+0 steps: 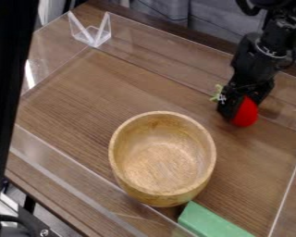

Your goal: Move the red fruit to the right

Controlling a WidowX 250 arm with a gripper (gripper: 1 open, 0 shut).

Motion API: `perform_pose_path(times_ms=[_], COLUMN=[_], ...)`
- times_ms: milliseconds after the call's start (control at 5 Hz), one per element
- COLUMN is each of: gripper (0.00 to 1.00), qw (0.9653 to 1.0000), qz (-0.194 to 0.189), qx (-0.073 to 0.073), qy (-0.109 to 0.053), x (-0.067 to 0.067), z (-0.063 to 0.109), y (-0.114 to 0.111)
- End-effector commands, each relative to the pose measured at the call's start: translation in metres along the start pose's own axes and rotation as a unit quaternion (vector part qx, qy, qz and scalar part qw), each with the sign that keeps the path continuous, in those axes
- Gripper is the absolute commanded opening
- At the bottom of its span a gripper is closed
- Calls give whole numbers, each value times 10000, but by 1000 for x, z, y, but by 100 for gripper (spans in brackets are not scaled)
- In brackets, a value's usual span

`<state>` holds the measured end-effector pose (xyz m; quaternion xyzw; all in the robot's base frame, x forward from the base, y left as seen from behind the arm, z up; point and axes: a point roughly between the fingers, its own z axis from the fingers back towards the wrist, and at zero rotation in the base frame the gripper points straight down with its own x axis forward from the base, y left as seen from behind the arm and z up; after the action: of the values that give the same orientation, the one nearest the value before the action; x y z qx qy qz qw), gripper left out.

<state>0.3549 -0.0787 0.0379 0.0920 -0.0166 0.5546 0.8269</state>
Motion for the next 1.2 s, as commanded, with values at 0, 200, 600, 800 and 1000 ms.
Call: perform_pose_path(times_ms=[0,200,600,800,1000], gripper=[100,100,100,100,100], qw=[9996,9997,9998,9997,9995], qz=[-26,-13,-48,-98,-159], qx=[-282,-222,-112,-61,-11], qy=[0,40,136,198,277], x=[10,14,22,26,29], z=[18,8,-4,-7,-9], y=[-3,-2,0,0,1])
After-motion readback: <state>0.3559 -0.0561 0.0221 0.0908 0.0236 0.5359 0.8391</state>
